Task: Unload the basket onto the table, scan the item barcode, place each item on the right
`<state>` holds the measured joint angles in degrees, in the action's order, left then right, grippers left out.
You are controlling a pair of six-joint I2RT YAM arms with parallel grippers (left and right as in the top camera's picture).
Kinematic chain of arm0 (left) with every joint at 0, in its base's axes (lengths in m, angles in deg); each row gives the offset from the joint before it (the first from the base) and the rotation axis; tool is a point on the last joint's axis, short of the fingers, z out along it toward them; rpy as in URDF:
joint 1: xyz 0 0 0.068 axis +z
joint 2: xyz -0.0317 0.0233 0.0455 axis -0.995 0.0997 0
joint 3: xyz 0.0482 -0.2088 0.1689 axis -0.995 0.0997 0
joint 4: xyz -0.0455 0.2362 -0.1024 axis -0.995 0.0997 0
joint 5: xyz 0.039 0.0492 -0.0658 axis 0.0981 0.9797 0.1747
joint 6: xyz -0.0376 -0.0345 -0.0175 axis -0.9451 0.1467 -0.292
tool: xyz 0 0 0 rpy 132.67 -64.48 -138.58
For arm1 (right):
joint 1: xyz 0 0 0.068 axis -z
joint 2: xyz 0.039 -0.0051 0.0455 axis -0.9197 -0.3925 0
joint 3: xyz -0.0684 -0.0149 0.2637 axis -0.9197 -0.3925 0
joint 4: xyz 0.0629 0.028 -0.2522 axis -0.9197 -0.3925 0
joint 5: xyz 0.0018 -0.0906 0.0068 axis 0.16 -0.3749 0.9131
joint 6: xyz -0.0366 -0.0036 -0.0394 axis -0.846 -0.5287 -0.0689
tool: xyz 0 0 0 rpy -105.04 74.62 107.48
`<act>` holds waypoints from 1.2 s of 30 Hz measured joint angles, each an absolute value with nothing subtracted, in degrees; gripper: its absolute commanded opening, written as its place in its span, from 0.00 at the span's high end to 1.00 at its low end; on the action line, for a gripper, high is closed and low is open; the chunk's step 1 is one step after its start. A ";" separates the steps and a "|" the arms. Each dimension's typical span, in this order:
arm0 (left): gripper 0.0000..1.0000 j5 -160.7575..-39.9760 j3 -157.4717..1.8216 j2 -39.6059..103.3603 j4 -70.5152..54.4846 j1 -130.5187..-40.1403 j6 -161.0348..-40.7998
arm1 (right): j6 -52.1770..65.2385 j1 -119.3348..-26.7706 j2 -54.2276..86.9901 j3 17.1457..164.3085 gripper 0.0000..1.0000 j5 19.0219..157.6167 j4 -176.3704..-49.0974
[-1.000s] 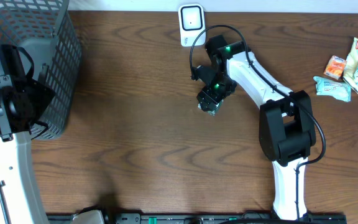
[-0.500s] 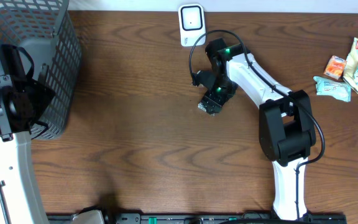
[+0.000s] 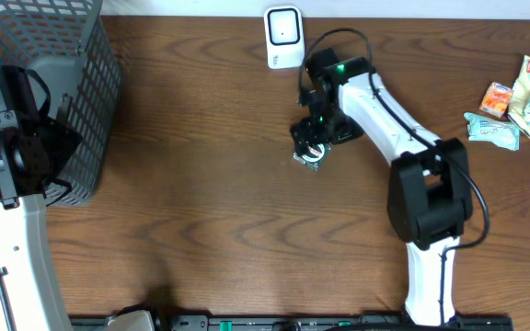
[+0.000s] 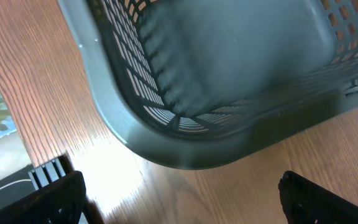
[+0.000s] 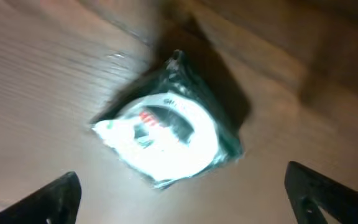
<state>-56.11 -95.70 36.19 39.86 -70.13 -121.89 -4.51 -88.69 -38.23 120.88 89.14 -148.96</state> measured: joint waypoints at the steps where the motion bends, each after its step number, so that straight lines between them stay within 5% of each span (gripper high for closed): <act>1: 0.02 -56.11 -95.70 36.19 39.86 -70.11 -121.89 | -2.47 -88.69 -37.35 121.14 0.02 91.61 -149.99; 2: 0.02 -56.11 -95.70 36.19 39.86 -70.13 -121.89 | -0.88 -88.74 -36.41 121.16 0.23 93.79 -150.67; 3: 0.03 -56.11 -95.70 36.19 39.86 -70.13 -121.89 | 0.02 -88.87 -35.58 121.18 0.31 95.50 -150.36; 4: 0.02 -56.11 -95.70 36.19 39.86 -70.13 -121.89 | 1.37 -89.04 -35.08 121.36 0.23 96.75 -149.60; 18: 0.03 -56.11 -95.70 36.19 39.86 -70.13 -121.89 | 38.57 -90.72 -34.73 118.32 0.10 85.79 -142.65; 36: 0.02 -56.11 -95.70 36.19 39.86 -70.13 -121.89 | 41.72 -90.90 -34.77 104.31 0.27 84.46 -128.37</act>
